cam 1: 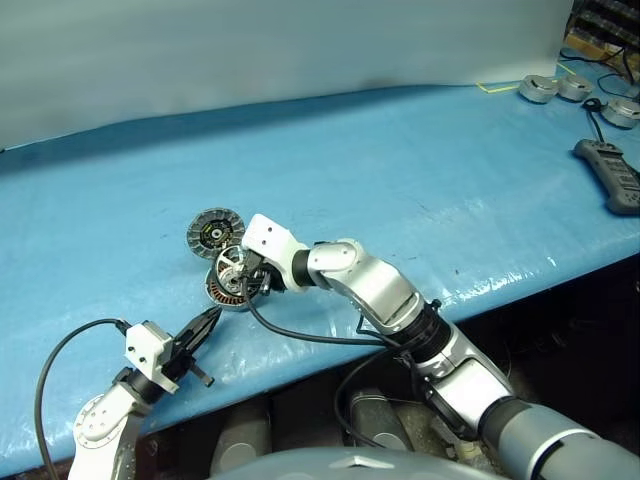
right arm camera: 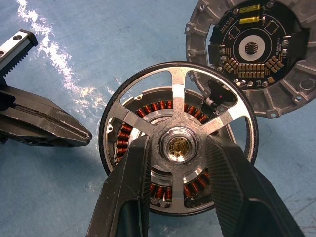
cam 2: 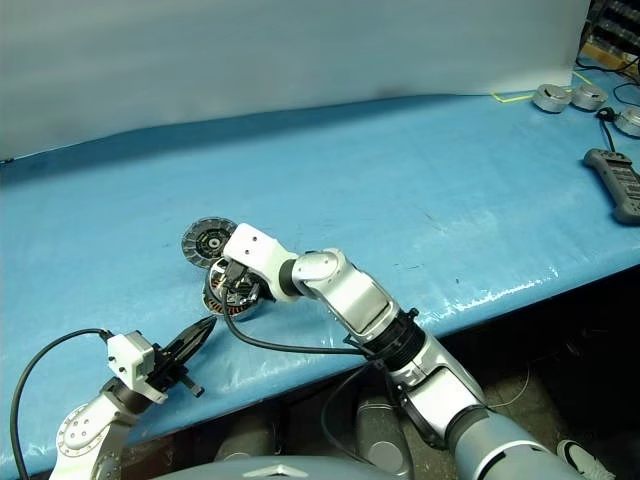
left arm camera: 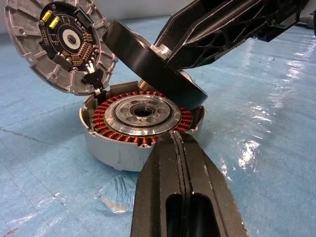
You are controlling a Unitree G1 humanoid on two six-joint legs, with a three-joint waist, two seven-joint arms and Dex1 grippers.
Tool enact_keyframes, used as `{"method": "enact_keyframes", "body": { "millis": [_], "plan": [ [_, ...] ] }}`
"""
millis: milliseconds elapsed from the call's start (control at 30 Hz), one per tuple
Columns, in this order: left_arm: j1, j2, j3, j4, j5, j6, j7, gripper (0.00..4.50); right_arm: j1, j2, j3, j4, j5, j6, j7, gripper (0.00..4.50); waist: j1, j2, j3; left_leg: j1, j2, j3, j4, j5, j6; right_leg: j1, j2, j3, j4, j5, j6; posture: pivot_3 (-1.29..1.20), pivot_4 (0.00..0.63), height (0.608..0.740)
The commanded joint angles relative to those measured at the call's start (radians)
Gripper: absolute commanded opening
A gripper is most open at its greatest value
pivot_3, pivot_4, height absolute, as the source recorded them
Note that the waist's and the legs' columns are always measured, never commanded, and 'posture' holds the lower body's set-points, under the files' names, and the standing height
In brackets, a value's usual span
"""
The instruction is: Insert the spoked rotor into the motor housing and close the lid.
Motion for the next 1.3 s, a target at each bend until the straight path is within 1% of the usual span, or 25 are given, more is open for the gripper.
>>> {"method": "enact_keyframes", "body": {
  "millis": [33, 67, 133, 167, 200, 233, 267, 500, 600, 667, 833, 867, 1067, 1300],
  "plan": [
    [0.002, 0.001, 0.002, 0.001, 0.001, -0.020, -0.003, 0.00, 0.003, 0.005, 0.005, -0.009, 0.001, -0.008, 0.011, 1.32, 0.000, 0.000, 0.000, 0.000, 0.000, 0.000, 0.000, 0.000, 0.000, 0.000, 0.000, 0.000, 0.000, 0.000, 0.000, 0.00, 0.150, 0.740],
    [0.002, 0.001, 0.001, 0.003, 0.002, -0.021, -0.003, 0.00, 0.003, 0.006, 0.005, -0.008, 0.000, -0.008, 0.013, 1.32, 0.001, 0.000, 0.000, 0.000, 0.000, 0.000, 0.000, 0.000, 0.000, 0.000, 0.000, 0.000, 0.000, 0.000, 0.000, 0.00, 0.150, 0.740],
    [0.000, 0.000, 0.000, 0.006, 0.003, -0.022, -0.004, 0.00, 0.001, 0.006, 0.007, -0.007, -0.002, -0.009, 0.016, 2.06, 0.001, 0.000, 0.000, 0.000, 0.000, 0.000, 0.000, 0.000, 0.000, 0.000, 0.000, 0.000, 0.000, 0.000, 0.000, 0.00, 0.150, 0.740],
    [-0.001, 0.000, 0.000, 0.007, 0.003, -0.023, -0.004, 0.00, 0.001, 0.006, 0.008, -0.007, -0.005, -0.010, 0.015, 2.27, 0.001, 0.000, 0.000, 0.000, 0.000, 0.000, 0.000, 0.000, 0.000, 0.000, 0.000, 0.000, 0.000, 0.000, 0.000, 0.00, 0.150, 0.740],
    [-0.001, 0.000, -0.001, 0.007, 0.003, -0.022, -0.004, 0.00, 0.000, 0.007, 0.008, -0.008, -0.007, -0.011, 0.013, 2.70, 0.001, 0.000, 0.000, 0.000, 0.000, 0.000, 0.000, 0.000, 0.000, 0.000, 0.000, 0.000, 0.000, 0.000, 0.000, 0.00, 0.150, 0.740],
    [-0.001, 0.000, -0.001, 0.008, 0.003, -0.023, -0.004, 0.00, -0.001, 0.007, 0.008, -0.009, -0.008, -0.011, 0.013, 2.91, 0.001, 0.000, 0.000, 0.000, 0.000, 0.000, 0.000, 0.000, 0.000, 0.000, 0.000, 0.000, 0.000, 0.000, 0.000, 0.00, 0.150, 0.740],
    [-0.001, 0.000, -0.001, 0.008, 0.003, -0.023, -0.004, 0.00, -0.002, 0.007, 0.007, -0.012, -0.008, -0.011, 0.013, 3.23, 0.001, 0.000, 0.000, 0.000, 0.000, 0.000, 0.000, 0.000, 0.000, 0.000, 0.000, 0.000, 0.000, 0.000, 0.000, 0.00, 0.150, 0.740],
    [-0.001, 0.000, 0.000, 0.009, 0.004, -0.023, -0.005, 0.00, -0.010, 0.017, -0.041, -0.053, 0.009, 0.008, -0.002, 3.23, 0.000, 0.000, 0.000, 0.000, 0.000, 0.000, 0.000, 0.000, 0.000, 0.000, 0.000, 0.000, 0.000, 0.000, 0.000, 0.00, 0.150, 0.740],
    [-0.003, 0.000, -0.001, 0.010, 0.005, -0.023, -0.005, 0.00, -0.004, 0.029, -0.054, -0.075, 0.017, 0.015, -0.013, 2.63, 0.000, 0.000, 0.000, 0.000, 0.000, 0.000, 0.000, 0.000, 0.000, 0.000, 0.000, 0.000, 0.000, 0.000, 0.000, 0.00, 0.150, 0.740],
    [-0.004, 0.000, -0.001, 0.010, 0.005, -0.022, -0.006, 0.00, 0.000, 0.040, -0.059, -0.091, 0.023, 0.020, -0.020, 2.05, 0.000, 0.000, 0.000, 0.000, 0.000, 0.000, 0.000, 0.000, 0.000, 0.000, 0.000, 0.000, 0.000, 0.000, 0.000, 0.00, 0.150, 0.740],
    [-0.005, -0.002, -0.002, 0.009, 0.006, -0.022, -0.006, 0.00, 0.003, 0.064, -0.062, -0.103, 0.036, 0.028, -0.028, 0.29, 0.000, 0.000, 0.000, 0.000, 0.000, 0.000, 0.000, 0.000, 0.000, 0.000, 0.000, 0.000, 0.000, 0.000, 0.000, 0.00, 0.150, 0.740],
    [-0.005, -0.003, -0.002, 0.009, 0.006, -0.022, -0.005, 0.00, 0.005, 0.067, -0.060, -0.098, 0.036, 0.027, -0.030, 0.04, 0.000, 0.000, 0.000, 0.000, 0.000, 0.000, 0.000, 0.000, 0.000, 0.000, 0.000, 0.000, 0.000, 0.000, 0.000, 0.00, 0.150, 0.740],
    [0.000, -0.007, -0.001, 0.008, 0.010, -0.027, 0.000, 0.00, 0.054, 0.089, -0.026, -0.024, 0.018, -0.025, -0.051, 0.04, 0.000, 0.000, 0.000, 0.000, 0.000, 0.000, 0.000, 0.000, 0.000, 0.000, 0.000, 0.000, 0.000, 0.000, 0.000, 0.00, 0.150, 0.740],
    [0.002, -0.015, -0.004, 0.006, 0.012, -0.029, 0.006, 0.00, 0.098, 0.132, -0.038, 0.106, -0.014, -0.143, -0.094, 0.04, -0.001, 0.000, 0.000, 0.000, 0.000, 0.000, 0.000, 0.000, 0.000, 0.000, 0.000, 0.000, 0.000, 0.000, 0.000, 0.00, 0.150, 0.740]
  ]
}}
